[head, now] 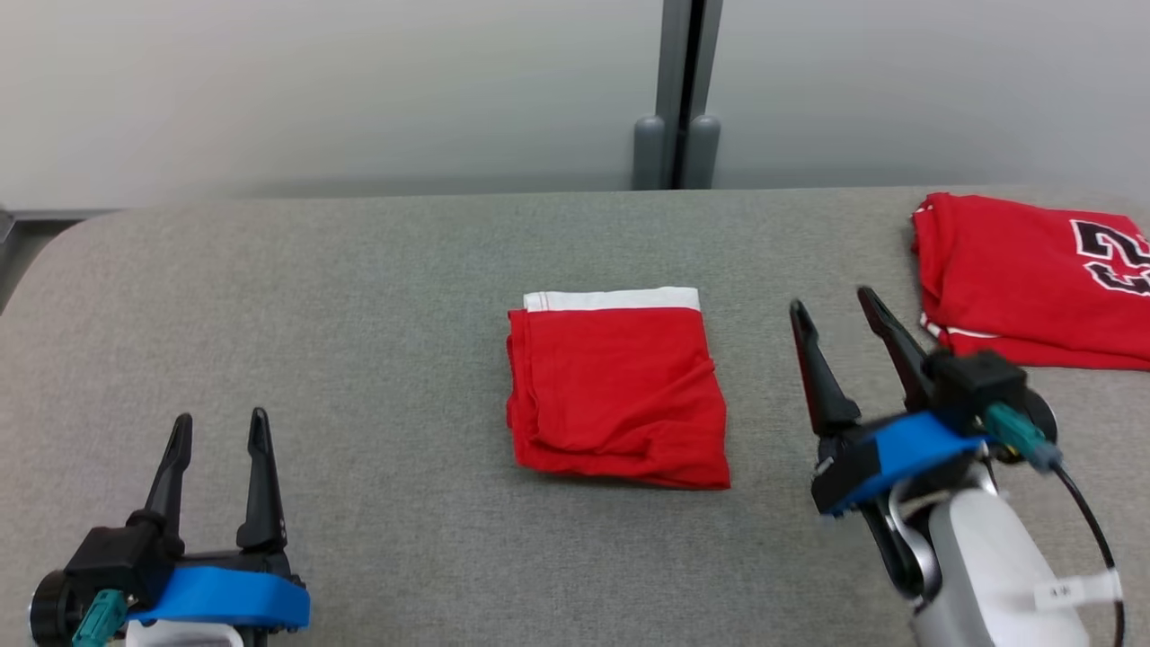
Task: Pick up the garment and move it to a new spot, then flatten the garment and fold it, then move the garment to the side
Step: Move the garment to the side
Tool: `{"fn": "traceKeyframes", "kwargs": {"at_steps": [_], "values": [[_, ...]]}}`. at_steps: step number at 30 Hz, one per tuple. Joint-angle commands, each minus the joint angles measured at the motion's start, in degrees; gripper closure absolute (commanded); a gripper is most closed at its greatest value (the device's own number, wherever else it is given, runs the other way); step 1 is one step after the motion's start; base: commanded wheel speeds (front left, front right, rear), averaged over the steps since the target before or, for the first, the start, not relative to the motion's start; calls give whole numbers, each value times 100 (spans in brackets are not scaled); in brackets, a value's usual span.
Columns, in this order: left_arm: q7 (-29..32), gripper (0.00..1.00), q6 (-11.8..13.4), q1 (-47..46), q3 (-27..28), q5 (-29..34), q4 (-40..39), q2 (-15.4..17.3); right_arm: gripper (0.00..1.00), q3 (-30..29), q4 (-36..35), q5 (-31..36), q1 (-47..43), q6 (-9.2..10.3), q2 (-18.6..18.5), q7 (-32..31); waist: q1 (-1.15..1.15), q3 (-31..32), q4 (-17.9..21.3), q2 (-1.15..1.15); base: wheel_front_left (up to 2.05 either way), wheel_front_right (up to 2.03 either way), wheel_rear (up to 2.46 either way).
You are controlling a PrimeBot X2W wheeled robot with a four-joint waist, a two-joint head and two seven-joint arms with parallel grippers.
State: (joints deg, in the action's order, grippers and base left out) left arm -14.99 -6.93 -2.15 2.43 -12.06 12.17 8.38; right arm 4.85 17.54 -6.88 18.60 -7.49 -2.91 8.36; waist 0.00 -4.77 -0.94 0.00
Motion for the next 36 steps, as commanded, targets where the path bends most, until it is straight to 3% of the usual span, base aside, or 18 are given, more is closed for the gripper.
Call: {"fn": "traceKeyframes", "kwargs": {"at_steps": [1,14,25,29,30,31,32,36], "values": [[-26,0,-3,-115,-28,-11,-13,-1,0,68,106,49,185,-1,0,-44,0,-119,-118,0,0,0,0],[-26,0,-47,-522,-126,-103,104,-108,0,115,2120,173,1217,-1,-34,-404,0,-608,-767,0,0,0,0],[-26,0,-51,-643,-151,-113,162,-214,0,-47,3550,343,1452,-1,-24,-169,0,-752,-903,0,0,0,0],[-25,0,-55,-671,-155,-107,186,-235,0,172,3883,61,1429,-1,-5,-78,0,-770,-899,0,0,0,0],[-26,0,-56,-686,-157,-107,197,-238,44,351,3933,-94,1419,-1,2,-78,0,-771,-897,0,0,0,0],[-26,0,-56,-686,-157,-107,197,-238,44,351,3933,-94,1419,-1,2,-78,0,-771,-897,0,0,0,0],[-26,0,-56,-699,-156,-109,208,-235,100,513,3945,-265,1415,-3,18,-66,0,-770,-888,0,0,0,0],[-26,0,-58,-711,-152,-117,238,-234,100,885,3986,-672,1526,0,0,77,0,-753,-826,0,0,0,0]]}}
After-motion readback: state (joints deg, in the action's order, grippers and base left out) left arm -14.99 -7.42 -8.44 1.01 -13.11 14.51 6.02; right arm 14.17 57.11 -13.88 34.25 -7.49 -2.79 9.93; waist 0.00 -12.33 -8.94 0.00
